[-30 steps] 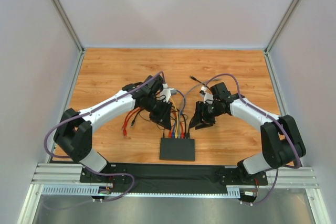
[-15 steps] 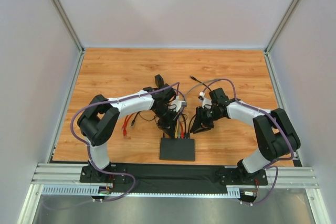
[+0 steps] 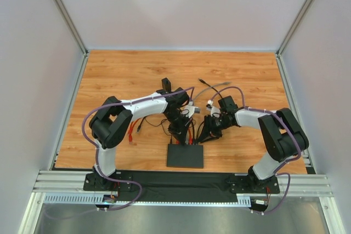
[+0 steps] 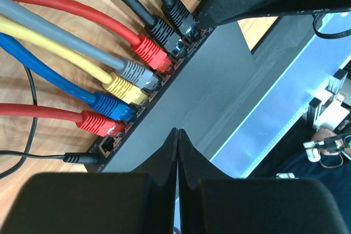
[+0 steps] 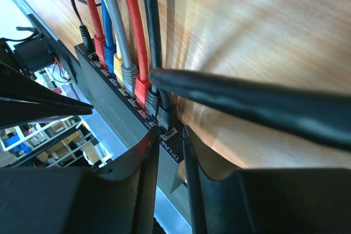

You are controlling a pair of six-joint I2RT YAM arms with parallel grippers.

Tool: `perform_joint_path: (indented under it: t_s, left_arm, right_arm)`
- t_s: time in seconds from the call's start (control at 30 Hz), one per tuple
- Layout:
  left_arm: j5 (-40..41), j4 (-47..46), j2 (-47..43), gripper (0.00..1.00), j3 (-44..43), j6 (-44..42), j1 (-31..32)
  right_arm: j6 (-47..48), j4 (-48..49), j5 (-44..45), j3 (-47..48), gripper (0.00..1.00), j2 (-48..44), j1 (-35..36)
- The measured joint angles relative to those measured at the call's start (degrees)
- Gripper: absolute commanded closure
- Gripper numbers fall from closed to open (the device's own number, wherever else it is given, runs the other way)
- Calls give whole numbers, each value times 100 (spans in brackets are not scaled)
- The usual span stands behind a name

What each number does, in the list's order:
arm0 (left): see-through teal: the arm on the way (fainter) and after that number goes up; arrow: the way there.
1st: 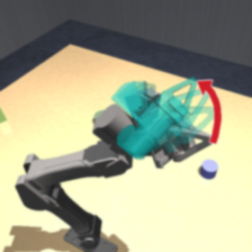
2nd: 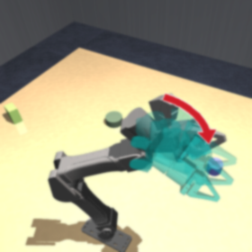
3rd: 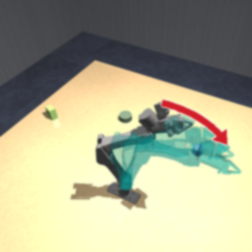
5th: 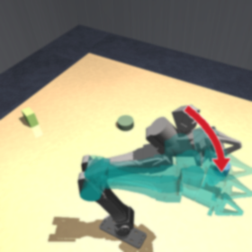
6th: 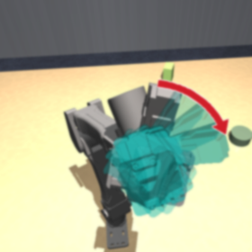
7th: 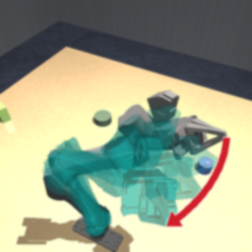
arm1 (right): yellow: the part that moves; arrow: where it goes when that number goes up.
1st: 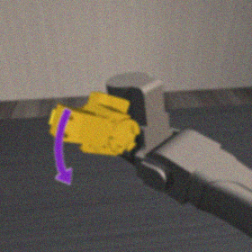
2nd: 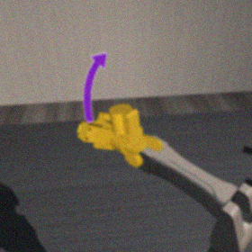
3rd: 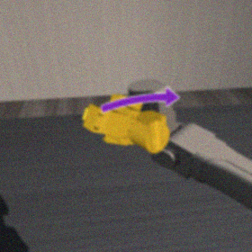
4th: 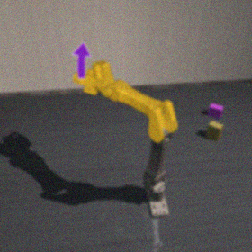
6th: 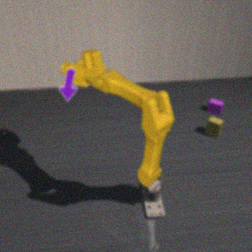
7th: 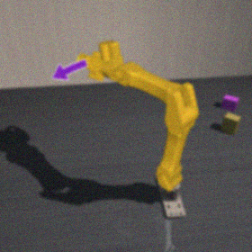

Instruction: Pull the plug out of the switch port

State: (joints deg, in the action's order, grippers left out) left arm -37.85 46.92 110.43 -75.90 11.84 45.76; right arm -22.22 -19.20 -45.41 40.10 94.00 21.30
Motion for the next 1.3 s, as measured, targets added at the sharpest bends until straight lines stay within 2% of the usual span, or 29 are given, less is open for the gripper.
perform_joint_path:
  t_s: [0.37,0.87,1.07,1.2,1.3]
  left_arm:
    - [111,55,179,100,-35,22,0]
    - [125,37,350,100,-17,61,0]
    - [125,37,350,100,-17,63,0]
    - [125,37,350,100,-17,63,0]
    - [125,42,352,100,-17,61,0]
  right_arm:
    - [-37,341,-363,-98,71,140,-22]
    - [-39,404,-533,-144,73,409,-44]
    - [-42,417,-581,-144,78,422,-48]
    - [-42,468,-645,-144,87,439,-48]
    - [-46,522,-702,-149,87,501,-52]
